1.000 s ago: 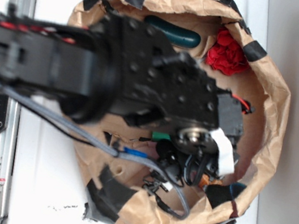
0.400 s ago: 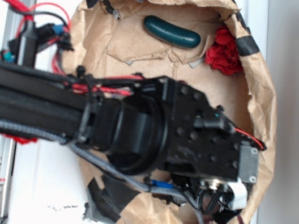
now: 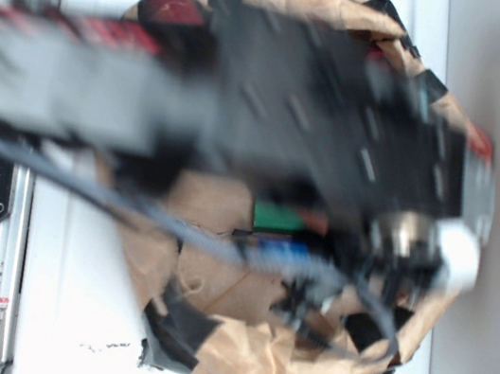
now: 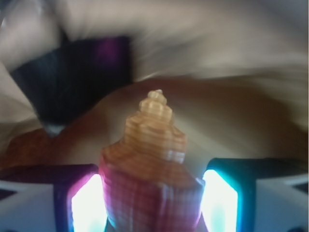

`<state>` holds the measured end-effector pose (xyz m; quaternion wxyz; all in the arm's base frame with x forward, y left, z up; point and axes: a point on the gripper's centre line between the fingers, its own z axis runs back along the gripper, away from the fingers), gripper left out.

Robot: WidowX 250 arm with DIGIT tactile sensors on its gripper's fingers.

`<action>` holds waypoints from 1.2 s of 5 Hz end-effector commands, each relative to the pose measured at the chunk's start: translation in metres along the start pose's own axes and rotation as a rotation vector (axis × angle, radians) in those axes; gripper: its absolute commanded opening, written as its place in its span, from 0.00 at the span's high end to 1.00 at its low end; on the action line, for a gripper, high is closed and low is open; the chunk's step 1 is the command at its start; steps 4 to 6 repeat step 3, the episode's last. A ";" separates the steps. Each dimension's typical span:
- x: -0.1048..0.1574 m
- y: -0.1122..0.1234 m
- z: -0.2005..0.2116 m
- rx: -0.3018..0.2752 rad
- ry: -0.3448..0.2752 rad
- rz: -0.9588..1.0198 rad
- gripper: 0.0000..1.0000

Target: Grab the shell.

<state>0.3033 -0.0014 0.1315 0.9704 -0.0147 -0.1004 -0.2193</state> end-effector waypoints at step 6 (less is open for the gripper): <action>-0.019 -0.015 0.080 0.201 0.015 0.528 1.00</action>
